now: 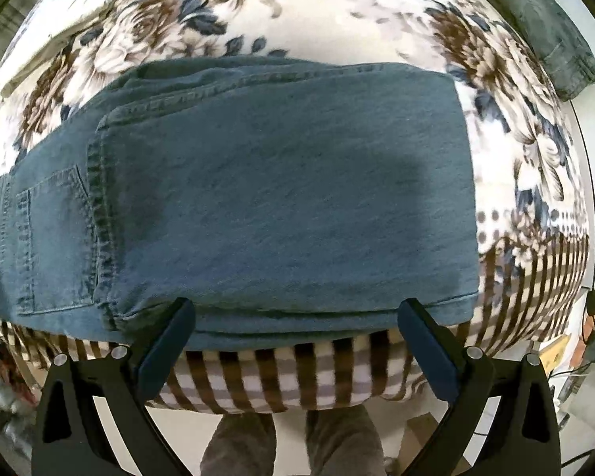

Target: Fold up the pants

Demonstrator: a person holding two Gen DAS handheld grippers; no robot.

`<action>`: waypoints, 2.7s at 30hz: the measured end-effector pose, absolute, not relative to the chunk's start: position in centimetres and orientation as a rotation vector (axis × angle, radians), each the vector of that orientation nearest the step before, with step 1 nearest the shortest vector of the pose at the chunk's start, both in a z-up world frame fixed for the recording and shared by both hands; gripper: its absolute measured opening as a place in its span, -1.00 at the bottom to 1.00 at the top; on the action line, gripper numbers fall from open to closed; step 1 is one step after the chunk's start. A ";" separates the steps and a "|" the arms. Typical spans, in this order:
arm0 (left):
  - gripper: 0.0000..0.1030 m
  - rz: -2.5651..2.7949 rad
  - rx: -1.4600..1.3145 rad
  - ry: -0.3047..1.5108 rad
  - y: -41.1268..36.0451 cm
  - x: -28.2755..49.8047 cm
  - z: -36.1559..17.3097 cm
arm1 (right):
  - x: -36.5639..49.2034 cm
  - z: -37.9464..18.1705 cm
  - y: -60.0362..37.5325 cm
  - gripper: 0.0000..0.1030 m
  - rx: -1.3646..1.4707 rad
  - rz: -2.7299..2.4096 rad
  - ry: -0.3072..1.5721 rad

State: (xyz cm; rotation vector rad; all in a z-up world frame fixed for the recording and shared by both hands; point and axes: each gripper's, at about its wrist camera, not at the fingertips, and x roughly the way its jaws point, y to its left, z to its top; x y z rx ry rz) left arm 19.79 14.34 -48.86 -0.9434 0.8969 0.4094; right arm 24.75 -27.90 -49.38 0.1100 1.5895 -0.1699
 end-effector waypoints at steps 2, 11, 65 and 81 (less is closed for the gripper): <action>-0.56 0.352 -0.893 0.846 12.9 20.0 -46.0 | 24.7 -49.5 -28.8 1.00 0.126 -0.166 1.587; -0.56 0.119 -0.660 0.769 2.5 23.2 -36.3 | 24.5 -48.1 -34.6 1.00 0.169 -0.143 1.561; 0.62 -0.008 -0.339 1.269 -14.0 34.2 -46.4 | 23.0 -48.8 -57.7 -0.68 0.572 -0.160 1.428; -0.54 -0.153 -0.469 1.372 -16.1 41.2 -54.6 | 15.7 -53.9 -59.3 0.15 0.928 -0.270 1.545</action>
